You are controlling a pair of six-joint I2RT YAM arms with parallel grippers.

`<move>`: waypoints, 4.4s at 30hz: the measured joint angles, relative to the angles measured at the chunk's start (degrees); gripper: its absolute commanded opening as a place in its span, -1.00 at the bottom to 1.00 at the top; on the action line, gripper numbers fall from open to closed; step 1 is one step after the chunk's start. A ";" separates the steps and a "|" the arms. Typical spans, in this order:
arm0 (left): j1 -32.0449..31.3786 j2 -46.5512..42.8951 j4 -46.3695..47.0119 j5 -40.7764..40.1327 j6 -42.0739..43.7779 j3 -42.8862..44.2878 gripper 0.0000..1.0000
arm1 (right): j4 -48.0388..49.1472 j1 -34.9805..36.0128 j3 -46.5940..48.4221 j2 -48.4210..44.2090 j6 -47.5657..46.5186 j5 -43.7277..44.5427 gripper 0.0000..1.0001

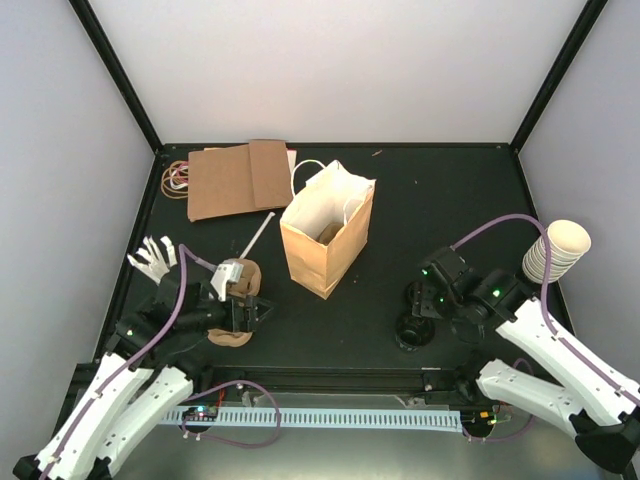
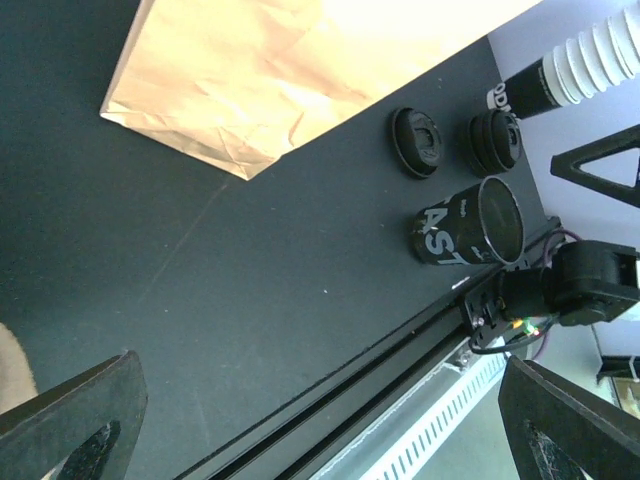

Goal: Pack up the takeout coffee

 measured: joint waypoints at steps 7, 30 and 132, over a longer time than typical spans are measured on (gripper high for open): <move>-2.69 3.37 3.91 0.39 -0.57 -0.11 0.98 | -2.99 -0.02 -3.21 -4.00 2.21 -0.76 0.32; -3.15 7.58 7.13 -11.15 -3.34 2.29 0.97 | -0.68 -0.02 -9.22 -3.80 0.83 -6.45 0.26; -2.93 10.82 6.25 -14.78 4.15 7.23 0.98 | 9.51 2.82 5.90 13.20 -10.25 -1.07 0.36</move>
